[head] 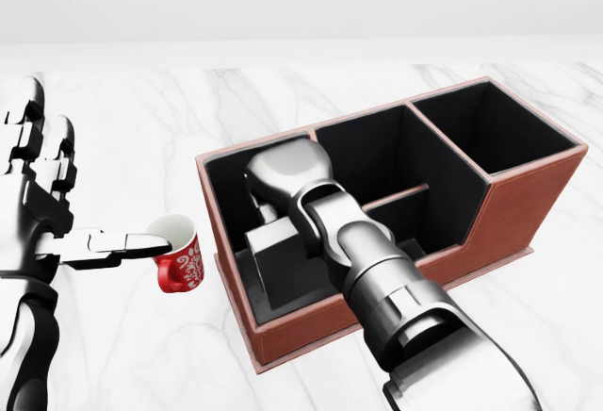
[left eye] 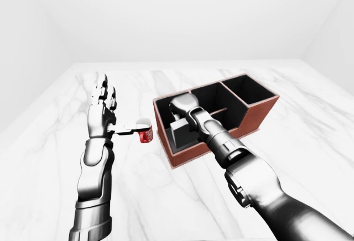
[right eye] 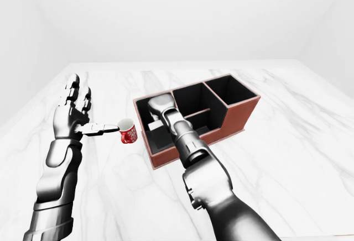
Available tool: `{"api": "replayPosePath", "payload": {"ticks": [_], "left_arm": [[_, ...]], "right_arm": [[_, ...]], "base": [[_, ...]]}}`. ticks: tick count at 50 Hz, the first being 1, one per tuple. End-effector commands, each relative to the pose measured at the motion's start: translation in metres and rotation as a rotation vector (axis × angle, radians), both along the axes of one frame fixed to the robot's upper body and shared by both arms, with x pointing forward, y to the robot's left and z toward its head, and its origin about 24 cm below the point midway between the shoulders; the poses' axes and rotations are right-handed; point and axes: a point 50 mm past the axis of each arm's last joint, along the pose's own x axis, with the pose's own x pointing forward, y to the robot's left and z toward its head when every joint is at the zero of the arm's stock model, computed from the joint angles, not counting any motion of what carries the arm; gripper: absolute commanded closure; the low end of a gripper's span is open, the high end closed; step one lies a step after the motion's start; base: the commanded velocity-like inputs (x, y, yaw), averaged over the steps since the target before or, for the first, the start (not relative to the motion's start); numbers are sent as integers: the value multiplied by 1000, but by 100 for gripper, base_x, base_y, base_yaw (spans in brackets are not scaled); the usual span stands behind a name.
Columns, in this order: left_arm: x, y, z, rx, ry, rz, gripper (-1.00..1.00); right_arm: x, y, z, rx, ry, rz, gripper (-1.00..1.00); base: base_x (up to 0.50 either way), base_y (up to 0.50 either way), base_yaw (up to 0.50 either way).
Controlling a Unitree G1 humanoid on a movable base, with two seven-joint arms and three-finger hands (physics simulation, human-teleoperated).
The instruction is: Pick up the book and place it in the left compartment of the caddy.
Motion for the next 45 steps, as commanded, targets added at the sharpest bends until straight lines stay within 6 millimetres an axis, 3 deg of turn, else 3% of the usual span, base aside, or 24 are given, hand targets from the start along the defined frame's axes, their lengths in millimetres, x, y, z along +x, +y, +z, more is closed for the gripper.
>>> {"api": "replayPosePath", "payload": {"ticks": [1, 16, 17, 26, 30, 35, 45], "left_arm": [[0, 1, 1, -1, -2, 2, -100], [1, 3, 5, 1, -15, 4, -100], [1, 3, 5, 0, -16, 5, -100], [1, 4, 5, 0, -14, 6, -100], [2, 4, 5, 0, -15, 6, -100], [1, 4, 5, 0, -16, 7, -100], [-2, 4, 6, 1, -26, 10, -100]], "right_arm": [[2, 0, 6, 0, -36, 3, 84], [1, 5, 7, -5, -31, 14, 55], [1, 5, 6, -6, -30, 15, 41], [0, 6, 5, -9, -28, 17, 36], [0, 6, 7, -9, -29, 18, 15], [0, 7, 9, -1, -28, 19, 4], [2, 7, 19, 37, -34, 18, 0]], "base": [[0, 0, 0], [0, 0, 0], [0, 0, 0], [0, 0, 0], [0, 0, 0], [0, 0, 0], [0, 0, 0]]}}
